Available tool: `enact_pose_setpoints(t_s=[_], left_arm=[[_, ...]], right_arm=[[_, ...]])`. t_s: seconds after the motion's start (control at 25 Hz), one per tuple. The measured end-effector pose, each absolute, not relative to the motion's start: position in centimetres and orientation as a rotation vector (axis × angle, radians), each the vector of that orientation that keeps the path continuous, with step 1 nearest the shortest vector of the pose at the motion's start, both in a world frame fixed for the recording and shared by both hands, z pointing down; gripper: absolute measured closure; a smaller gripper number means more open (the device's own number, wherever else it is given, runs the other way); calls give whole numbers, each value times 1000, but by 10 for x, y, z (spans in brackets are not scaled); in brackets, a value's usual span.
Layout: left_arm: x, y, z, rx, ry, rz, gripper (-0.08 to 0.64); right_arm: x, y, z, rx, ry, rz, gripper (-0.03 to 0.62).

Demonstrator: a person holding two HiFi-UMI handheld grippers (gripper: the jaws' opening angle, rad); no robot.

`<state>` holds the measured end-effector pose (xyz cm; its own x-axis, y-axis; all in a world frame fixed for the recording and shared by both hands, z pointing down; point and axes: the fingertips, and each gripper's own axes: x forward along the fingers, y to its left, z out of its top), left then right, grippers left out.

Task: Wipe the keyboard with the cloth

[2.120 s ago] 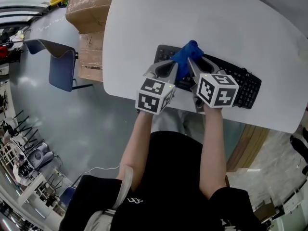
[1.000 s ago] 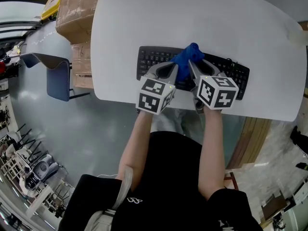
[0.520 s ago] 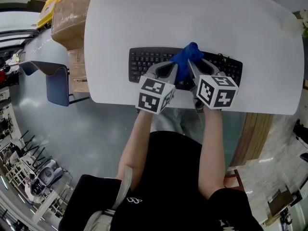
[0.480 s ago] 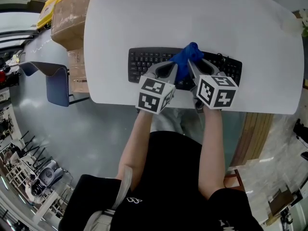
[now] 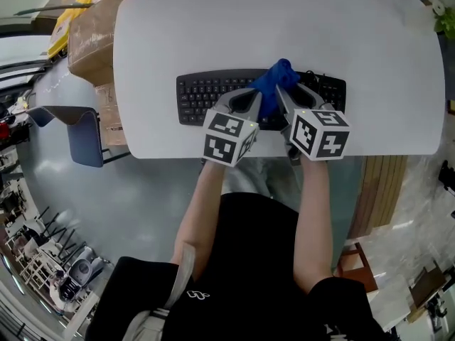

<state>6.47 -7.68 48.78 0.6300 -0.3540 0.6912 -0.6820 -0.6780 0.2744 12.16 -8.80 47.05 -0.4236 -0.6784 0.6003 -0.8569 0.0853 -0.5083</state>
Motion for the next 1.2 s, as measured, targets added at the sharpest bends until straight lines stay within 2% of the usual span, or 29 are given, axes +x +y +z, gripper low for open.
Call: enact_pose_setpoints(t_s=[1.2], left_arm=[[148,-56,481,2440,-627,875,561]], right_arm=[[220,-57,455,1759,-2008,1210,500]])
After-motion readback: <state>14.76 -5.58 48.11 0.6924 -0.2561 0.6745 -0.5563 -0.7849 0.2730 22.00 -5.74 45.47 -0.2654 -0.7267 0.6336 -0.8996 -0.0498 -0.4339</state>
